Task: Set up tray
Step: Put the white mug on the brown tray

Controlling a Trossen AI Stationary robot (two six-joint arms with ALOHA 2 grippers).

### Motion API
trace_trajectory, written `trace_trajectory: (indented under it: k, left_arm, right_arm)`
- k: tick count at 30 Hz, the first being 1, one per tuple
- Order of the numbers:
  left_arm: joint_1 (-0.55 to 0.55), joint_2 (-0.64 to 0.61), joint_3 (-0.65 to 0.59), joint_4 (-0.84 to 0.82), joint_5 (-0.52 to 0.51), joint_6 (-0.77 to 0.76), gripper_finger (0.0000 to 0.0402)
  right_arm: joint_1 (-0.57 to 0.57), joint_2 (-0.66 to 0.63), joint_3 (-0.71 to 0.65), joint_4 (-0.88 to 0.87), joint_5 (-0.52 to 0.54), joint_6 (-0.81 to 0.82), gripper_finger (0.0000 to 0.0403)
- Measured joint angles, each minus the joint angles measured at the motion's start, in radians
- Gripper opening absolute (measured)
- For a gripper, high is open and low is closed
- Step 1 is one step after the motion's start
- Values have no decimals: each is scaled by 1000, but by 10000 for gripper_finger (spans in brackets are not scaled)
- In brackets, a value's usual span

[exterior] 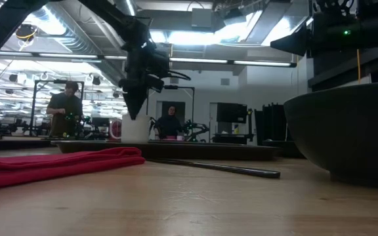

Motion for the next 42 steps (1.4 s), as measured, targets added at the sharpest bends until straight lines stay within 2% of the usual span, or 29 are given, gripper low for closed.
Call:
trace_trajectory:
  k: [29,42]
  left_arm:
    - [0,1,-1,56,0,42,3]
    - [14,1,-47,58,-9,38,4]
  right_arm:
    - [0,0,0,-1,0,3,26]
    - [0,0,0,-1,1,22,26]
